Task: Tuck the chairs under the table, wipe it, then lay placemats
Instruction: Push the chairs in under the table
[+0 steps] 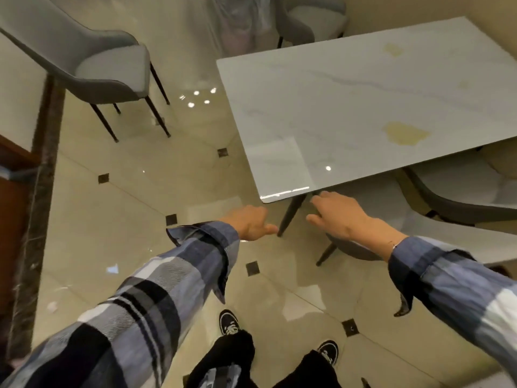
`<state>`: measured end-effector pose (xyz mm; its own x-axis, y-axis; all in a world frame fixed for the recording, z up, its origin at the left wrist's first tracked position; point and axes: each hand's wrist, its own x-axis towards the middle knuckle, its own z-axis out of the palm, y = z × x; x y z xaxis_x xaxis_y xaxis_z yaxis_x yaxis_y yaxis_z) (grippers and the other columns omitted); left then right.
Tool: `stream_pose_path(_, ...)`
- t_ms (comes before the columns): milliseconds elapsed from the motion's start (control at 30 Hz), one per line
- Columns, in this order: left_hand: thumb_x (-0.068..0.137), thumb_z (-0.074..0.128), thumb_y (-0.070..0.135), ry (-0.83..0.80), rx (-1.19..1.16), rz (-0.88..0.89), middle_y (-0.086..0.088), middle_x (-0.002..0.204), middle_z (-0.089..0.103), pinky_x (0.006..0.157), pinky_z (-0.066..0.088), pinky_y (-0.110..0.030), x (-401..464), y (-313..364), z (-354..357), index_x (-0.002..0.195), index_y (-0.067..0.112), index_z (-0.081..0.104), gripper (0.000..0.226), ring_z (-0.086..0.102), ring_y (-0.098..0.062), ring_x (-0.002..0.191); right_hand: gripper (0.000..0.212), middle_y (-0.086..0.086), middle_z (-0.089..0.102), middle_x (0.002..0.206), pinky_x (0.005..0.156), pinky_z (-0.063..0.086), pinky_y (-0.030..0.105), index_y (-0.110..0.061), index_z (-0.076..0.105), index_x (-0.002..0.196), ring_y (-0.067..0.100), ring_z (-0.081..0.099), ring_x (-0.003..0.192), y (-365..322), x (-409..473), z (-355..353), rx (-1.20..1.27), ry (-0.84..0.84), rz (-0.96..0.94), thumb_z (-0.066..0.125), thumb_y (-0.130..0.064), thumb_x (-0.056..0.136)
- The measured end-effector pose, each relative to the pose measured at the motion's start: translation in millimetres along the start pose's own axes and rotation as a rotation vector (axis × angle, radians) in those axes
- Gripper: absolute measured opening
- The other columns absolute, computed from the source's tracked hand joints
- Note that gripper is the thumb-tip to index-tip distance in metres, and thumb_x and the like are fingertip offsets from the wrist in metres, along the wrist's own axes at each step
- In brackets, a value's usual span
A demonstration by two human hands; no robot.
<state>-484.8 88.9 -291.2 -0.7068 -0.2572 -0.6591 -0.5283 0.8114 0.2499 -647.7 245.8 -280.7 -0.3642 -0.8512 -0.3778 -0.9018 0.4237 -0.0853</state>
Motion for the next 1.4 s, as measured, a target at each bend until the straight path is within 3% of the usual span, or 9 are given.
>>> stream_pose_path(133,0.101,0.042,0.053,0.008,0.009,-0.06,-0.013,0.125,0.059,0.082,0.042,-0.036,-25,-86,-22,0.127,0.006,0.05,0.055,0.055,-0.029,0.1,0.038,0.007,0.06,0.112,0.078,0.052,0.039,-0.014,0.058,0.116,0.026,0.059,0.097,-83,49,-3,0.043,0.029,-0.004,0.051,-0.045,0.095)
stream_pose_path(233,0.101,0.045,0.051,0.025,0.044,-0.105,-0.012,0.129,0.058,0.089,0.045,-0.038,-32,-145,-42,0.133,0.007,0.049,0.054,0.057,-0.03,0.113,0.045,0.008,0.06,0.111,0.08,0.053,0.041,-0.013,0.058,0.115,0.027,0.059,0.097,-135,87,-10,0.094,0.057,-0.007,0.048,-0.052,0.095)
stream_pose_path(367,0.102,0.047,0.033,0.084,0.042,-0.093,-0.014,0.128,0.059,0.084,0.045,-0.037,-20,-196,-54,0.127,0.007,0.052,0.036,0.057,-0.032,0.113,0.048,0.008,0.059,0.11,0.079,0.051,0.039,-0.013,0.057,0.113,0.028,0.058,0.097,-169,128,-11,0.109,0.022,-0.017,0.044,-0.055,0.096)
stream_pose_path(500,0.097,0.045,0.01,0.068,0.024,-0.096,-0.013,0.136,0.056,0.099,0.048,-0.044,-2,-243,-70,0.134,0.01,0.054,0.038,0.055,-0.032,0.122,0.049,0.008,0.059,0.116,0.084,0.051,0.039,-0.013,0.057,0.118,0.026,0.059,0.1,-189,179,-13,0.093,-0.025,-0.014,0.045,-0.055,0.096)
stream_pose_path(767,0.102,0.047,0.036,0.062,-0.011,-0.147,-0.012,0.139,0.054,0.1,0.047,-0.041,47,-394,-164,0.139,0.011,0.05,0.044,0.053,-0.03,0.123,0.047,0.011,0.061,0.114,0.083,0.054,0.044,-0.011,0.058,0.118,0.027,0.06,0.097,-263,362,-55,0.176,-0.062,-0.072,0.048,-0.051,0.096)
stream_pose_path(900,0.101,0.048,0.04,0.073,-0.02,-0.227,-0.012,0.133,0.058,0.098,0.048,-0.044,58,-481,-214,0.134,0.012,0.053,0.044,0.056,-0.031,0.118,0.046,0.015,0.06,0.116,0.085,0.051,0.042,-0.008,0.057,0.119,0.031,0.058,0.101,-315,445,-92,0.163,-0.112,-0.092,0.047,-0.047,0.097)
stream_pose_path(1100,0.101,0.047,0.044,-0.012,0.005,-0.258,-0.008,0.141,0.053,0.101,0.045,-0.039,74,-574,-269,0.144,0.017,0.045,0.051,0.052,-0.027,0.124,0.043,0.016,0.057,0.119,0.081,0.047,0.039,-0.006,0.056,0.119,0.034,0.057,0.104,-373,522,-121,0.215,-0.131,-0.013,0.049,-0.041,0.097)
stream_pose_path(1400,0.102,0.044,0.039,0.099,0.198,0.057,-0.013,0.136,0.055,0.098,0.048,-0.045,131,-692,-383,0.136,0.01,0.049,0.045,0.055,-0.033,0.119,0.046,0.012,0.055,0.124,0.094,0.043,0.041,-0.009,0.053,0.123,0.03,0.051,0.113,-462,633,-167,0.222,0.085,0.36,0.049,-0.047,0.096)
